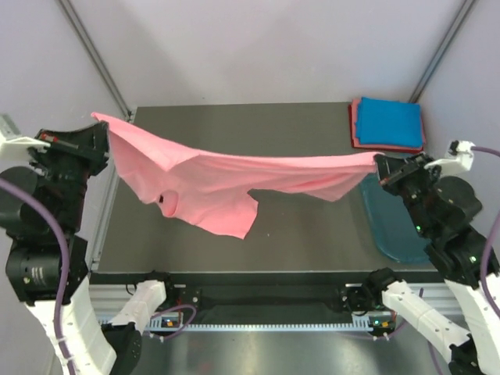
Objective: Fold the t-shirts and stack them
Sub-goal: Flatten the tshirt out
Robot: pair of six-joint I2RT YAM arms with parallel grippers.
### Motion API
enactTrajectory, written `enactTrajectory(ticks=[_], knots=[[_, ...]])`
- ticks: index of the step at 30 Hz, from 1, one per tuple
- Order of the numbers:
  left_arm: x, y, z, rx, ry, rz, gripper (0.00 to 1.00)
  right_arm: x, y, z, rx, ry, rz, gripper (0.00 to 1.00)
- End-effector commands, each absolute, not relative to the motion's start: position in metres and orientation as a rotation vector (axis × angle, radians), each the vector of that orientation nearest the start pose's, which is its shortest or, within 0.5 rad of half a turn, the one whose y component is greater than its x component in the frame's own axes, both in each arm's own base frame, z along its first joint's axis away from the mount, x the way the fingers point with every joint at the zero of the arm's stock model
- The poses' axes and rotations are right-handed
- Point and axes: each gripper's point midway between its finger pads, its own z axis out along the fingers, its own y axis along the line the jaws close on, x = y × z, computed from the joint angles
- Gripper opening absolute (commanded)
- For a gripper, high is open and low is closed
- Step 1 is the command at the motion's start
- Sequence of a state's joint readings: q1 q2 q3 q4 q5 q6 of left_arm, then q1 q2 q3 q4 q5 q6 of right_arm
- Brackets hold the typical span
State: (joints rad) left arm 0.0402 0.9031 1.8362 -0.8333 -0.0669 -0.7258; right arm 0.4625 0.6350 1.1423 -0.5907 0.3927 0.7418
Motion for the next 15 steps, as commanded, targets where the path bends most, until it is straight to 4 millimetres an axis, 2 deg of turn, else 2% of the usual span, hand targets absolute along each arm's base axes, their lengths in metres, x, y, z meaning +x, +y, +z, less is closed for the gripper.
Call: enactTrajectory(ticks=[1,3,4,6,7,8,10,12,13,14,15], knots=[[0.178,-0.018,0.566,-0.572,1.334,-0.569,0.00,0.186,0.058,0.453,0.379,1.437,0.661,0.00],[0.158,-0.021,0.576,-0.562,1.311,-0.594,0.00,0.168,0.061,0.469,0.342,1.365,0.749,0.00],[0.138,-0.029,0.593,-0.515,1.277,-0.631,0.00,0.150,0.062,0.479,0.341,1.302,0.849,0.00],[0.125,-0.031,0.594,-0.515,1.294,-0.638,0.00,0.126,0.055,0.487,0.417,1.242,0.973,0.00],[0.105,-0.031,0.607,-0.499,1.249,-0.642,0.00,0.118,0.049,0.492,0.451,1.218,1.003,0.00],[0.102,-0.031,0.609,-0.502,1.247,-0.639,0.00,0.113,0.044,0.488,0.488,1.220,1.012,0.00],[0.093,-0.031,0.613,-0.500,1.236,-0.644,0.00,0.099,0.030,0.497,0.558,1.151,1.054,0.00],[0.100,-0.034,0.610,-0.495,1.253,-0.659,0.00,0.097,0.025,0.501,0.563,1.135,1.031,0.00],[0.121,-0.039,0.601,-0.484,1.295,-0.677,0.00,0.106,0.029,0.502,0.556,1.171,1.000,0.00],[0.132,-0.042,0.596,-0.473,1.312,-0.691,0.00,0.114,0.033,0.500,0.544,1.212,0.964,0.00],[0.144,-0.045,0.590,-0.471,1.336,-0.703,0.00,0.134,0.044,0.491,0.506,1.315,0.891,0.00]])
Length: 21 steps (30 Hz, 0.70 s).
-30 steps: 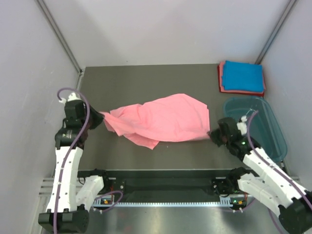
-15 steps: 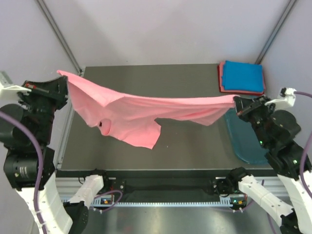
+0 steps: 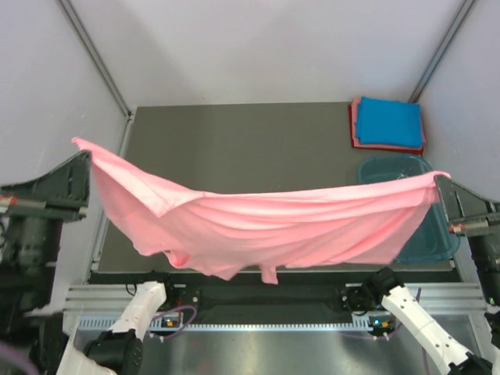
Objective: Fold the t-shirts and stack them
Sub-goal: Flatten the tshirt out
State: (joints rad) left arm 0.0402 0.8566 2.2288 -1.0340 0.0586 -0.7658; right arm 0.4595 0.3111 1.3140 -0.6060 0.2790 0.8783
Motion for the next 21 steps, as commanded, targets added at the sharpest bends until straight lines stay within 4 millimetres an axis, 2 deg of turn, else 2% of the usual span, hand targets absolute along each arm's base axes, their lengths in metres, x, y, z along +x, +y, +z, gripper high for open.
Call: enactTrajectory(ticks=[1,2,3,5,6,8,9,10,12,15,18,21], knots=[[0.167,-0.049,0.578,-0.461,1.375,-0.718,0.00,0.144,0.051,0.487,0.480,1.359,0.863,0.00],[0.183,-0.049,0.570,-0.459,1.402,-0.710,0.00,0.154,0.058,0.484,0.453,1.395,0.841,0.00],[0.195,-0.048,0.562,-0.464,1.427,-0.699,0.00,0.172,0.070,0.479,0.411,1.446,0.813,0.00],[0.228,-0.040,0.548,-0.480,1.477,-0.635,0.00,0.188,0.081,0.483,0.370,1.464,0.794,0.00],[0.237,-0.036,0.547,-0.488,1.485,-0.611,0.00,0.202,0.090,0.491,0.320,1.462,0.775,0.00],[0.254,-0.027,0.554,-0.511,1.464,-0.565,0.00,0.215,0.096,0.503,0.284,1.448,0.758,0.00],[0.256,-0.023,0.559,-0.517,1.447,-0.551,0.00,0.224,0.103,0.515,0.236,1.441,0.746,0.00],[0.252,-0.022,0.574,-0.512,1.405,-0.550,0.00,0.228,0.106,0.525,0.219,1.424,0.744,0.00],[0.253,-0.011,0.590,-0.533,1.342,-0.512,0.00,0.235,0.109,0.541,0.194,1.402,0.730,0.00],[0.237,-0.007,0.622,-0.520,1.247,-0.505,0.00,0.238,0.110,0.552,0.186,1.379,0.726,0.00],[0.225,-0.009,0.631,-0.503,1.221,-0.520,0.00,0.233,0.109,0.544,0.187,1.387,0.734,0.00],[0.208,-0.009,0.627,-0.509,1.221,-0.516,0.00,0.220,0.103,0.527,0.204,1.413,0.744,0.00]])
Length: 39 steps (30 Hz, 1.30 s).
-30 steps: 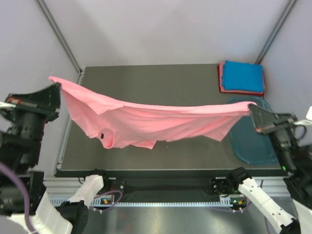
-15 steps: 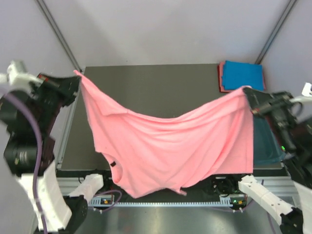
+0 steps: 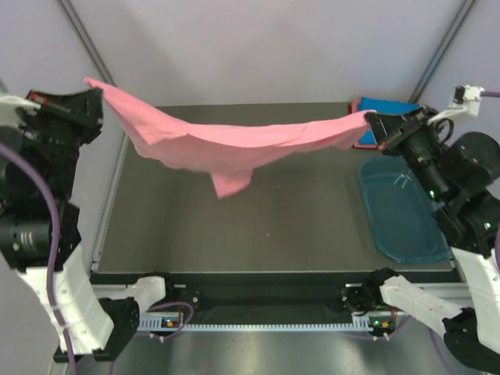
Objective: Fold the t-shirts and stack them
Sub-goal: Flatten the tshirt out
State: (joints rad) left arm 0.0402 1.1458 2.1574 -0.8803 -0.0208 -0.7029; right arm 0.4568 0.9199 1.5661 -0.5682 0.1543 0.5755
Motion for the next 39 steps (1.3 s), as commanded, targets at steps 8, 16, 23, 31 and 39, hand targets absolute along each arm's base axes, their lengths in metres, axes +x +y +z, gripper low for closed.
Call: enactTrajectory(ticks=[8,16,23,31,39], knots=[[0.125,0.010,0.591,-0.628,1.233,-0.418,0.00,0.147,0.078,0.485,0.250,1.477,0.826,0.00],[0.073,0.002,0.609,-0.582,1.117,-0.491,0.00,0.092,0.047,0.486,0.314,1.381,0.883,0.00],[0.183,-0.008,0.608,-0.519,1.217,-0.508,0.00,0.163,0.061,0.490,0.364,1.426,0.755,0.00],[0.368,-0.001,0.437,-0.632,1.534,-0.444,0.00,0.313,0.110,0.384,0.393,1.629,0.526,0.00],[0.513,-0.017,0.262,-0.638,1.801,-0.480,0.00,0.454,0.155,0.227,0.399,1.898,0.493,0.00]])
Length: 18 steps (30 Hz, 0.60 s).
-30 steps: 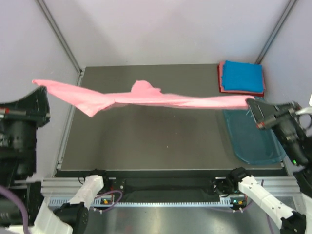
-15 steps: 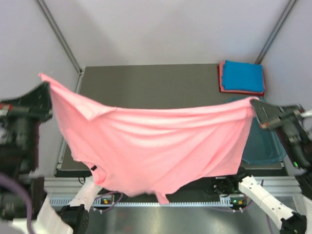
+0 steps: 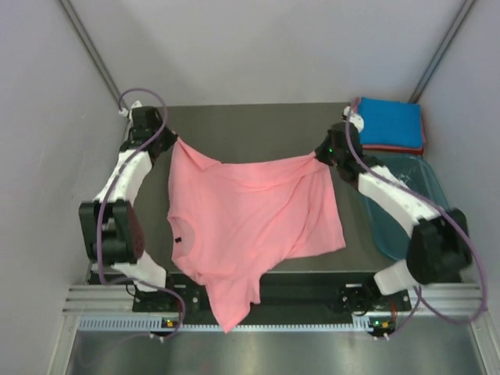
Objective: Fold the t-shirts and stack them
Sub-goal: Flatten the tshirt out
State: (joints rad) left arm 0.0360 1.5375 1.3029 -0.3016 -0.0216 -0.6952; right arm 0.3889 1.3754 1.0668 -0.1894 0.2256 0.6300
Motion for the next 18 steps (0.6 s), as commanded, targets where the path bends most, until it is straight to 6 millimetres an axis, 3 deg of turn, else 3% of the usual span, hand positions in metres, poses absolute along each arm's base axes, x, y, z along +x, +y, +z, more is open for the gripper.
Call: enactTrajectory(ticks=[1,2,3,4,5,6,7,8,9,10,11,12,13,15,16,18], knots=[[0.535,-0.017,0.220,-0.650,1.869,-0.460,0.00,0.466,0.156,0.216,0.413,1.916,0.496,0.00],[0.547,-0.017,0.205,-0.646,1.893,-0.452,0.00,0.480,0.153,0.209,0.435,1.921,0.502,0.00],[0.565,-0.016,0.213,-0.631,1.872,-0.452,0.00,0.500,0.159,0.189,0.433,1.961,0.514,0.00],[0.580,-0.017,0.174,-0.648,1.942,-0.438,0.00,0.510,0.160,0.182,0.438,1.970,0.522,0.00],[0.590,-0.016,0.165,-0.636,1.955,-0.429,0.00,0.522,0.156,0.176,0.458,1.973,0.527,0.00],[0.608,-0.015,0.178,-0.616,1.921,-0.430,0.00,0.540,0.159,0.164,0.463,1.986,0.536,0.00],[0.619,-0.012,0.150,-0.628,1.961,-0.407,0.00,0.548,0.158,0.159,0.471,1.987,0.536,0.01],[0.625,-0.010,0.143,-0.628,1.975,-0.384,0.00,0.559,0.153,0.156,0.496,1.981,0.535,0.03],[0.639,-0.005,0.157,-0.625,1.946,-0.371,0.00,0.574,0.151,0.150,0.513,1.978,0.536,0.04],[0.645,-0.003,0.137,-0.636,1.976,-0.353,0.00,0.583,0.147,0.147,0.533,1.972,0.535,0.07],[0.648,0.005,0.132,-0.659,1.976,-0.304,0.00,0.593,0.139,0.147,0.561,1.954,0.535,0.08],[0.657,0.009,0.143,-0.655,1.948,-0.301,0.00,0.606,0.136,0.145,0.564,1.939,0.539,0.09],[0.660,0.011,0.133,-0.658,1.958,-0.288,0.00,0.614,0.134,0.146,0.564,1.924,0.541,0.11],[0.663,0.018,0.136,-0.662,1.947,-0.258,0.00,0.630,0.133,0.153,0.527,1.902,0.543,0.15],[0.663,0.021,0.136,-0.663,1.949,-0.245,0.00,0.631,0.135,0.154,0.495,1.910,0.559,0.28],[0.660,0.023,0.138,-0.653,1.967,-0.233,0.08,0.630,0.134,0.160,0.465,1.923,0.535,0.42]])
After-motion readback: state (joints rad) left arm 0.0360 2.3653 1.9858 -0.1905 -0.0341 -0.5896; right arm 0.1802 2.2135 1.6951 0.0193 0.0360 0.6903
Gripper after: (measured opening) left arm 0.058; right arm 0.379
